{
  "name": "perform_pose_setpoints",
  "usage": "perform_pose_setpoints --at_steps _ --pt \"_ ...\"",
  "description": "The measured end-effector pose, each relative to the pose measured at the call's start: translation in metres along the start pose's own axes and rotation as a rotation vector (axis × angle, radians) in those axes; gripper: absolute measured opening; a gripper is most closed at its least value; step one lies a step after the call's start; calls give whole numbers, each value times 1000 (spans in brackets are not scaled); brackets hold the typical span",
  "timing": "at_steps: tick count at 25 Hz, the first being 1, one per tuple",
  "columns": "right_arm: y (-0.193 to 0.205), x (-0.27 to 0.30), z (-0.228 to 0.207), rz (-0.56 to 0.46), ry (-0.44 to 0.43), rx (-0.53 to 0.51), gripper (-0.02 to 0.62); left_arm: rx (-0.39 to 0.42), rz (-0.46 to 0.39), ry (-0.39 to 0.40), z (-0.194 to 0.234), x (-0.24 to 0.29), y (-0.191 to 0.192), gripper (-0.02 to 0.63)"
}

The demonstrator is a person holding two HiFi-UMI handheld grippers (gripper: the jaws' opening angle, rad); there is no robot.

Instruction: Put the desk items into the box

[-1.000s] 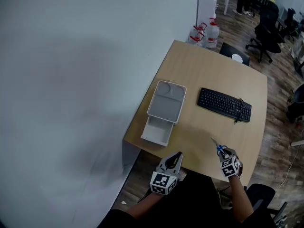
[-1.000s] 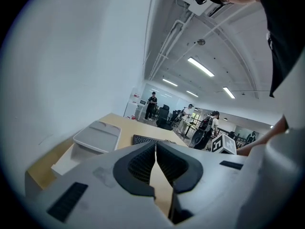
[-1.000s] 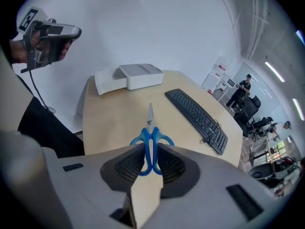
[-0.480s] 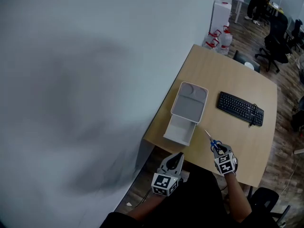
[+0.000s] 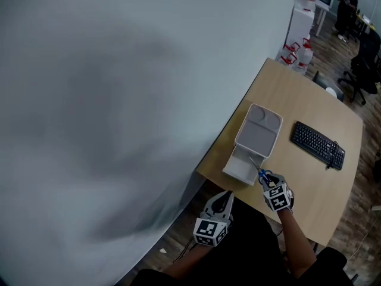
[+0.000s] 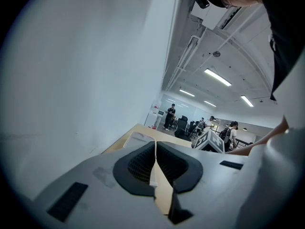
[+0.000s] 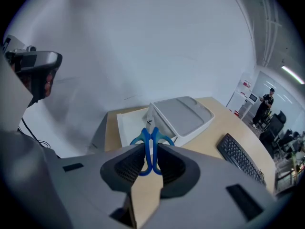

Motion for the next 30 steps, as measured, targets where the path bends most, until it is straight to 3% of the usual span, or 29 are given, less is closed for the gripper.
perform_pose_setpoints --at_steps 12,22,30 --pt "1 86 4 40 -66 65 141 56 56 -40 32 15 -8 21" --pt "-17 127 -4 95 -69 76 141 99 143 11 37 50 -6 21" --pt "-18 140 -1 202 -72 -18 143 101 185 16 44 65 -5 21"
Point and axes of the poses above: the fingertips, and each gripper's own axes: x forward along the fingers, z to its left, y out of its underside, the point moved 6 cm from there along -x, backward along the fingers, and after that the axes turned 7 degrees about -z, right-handed, at the moved point
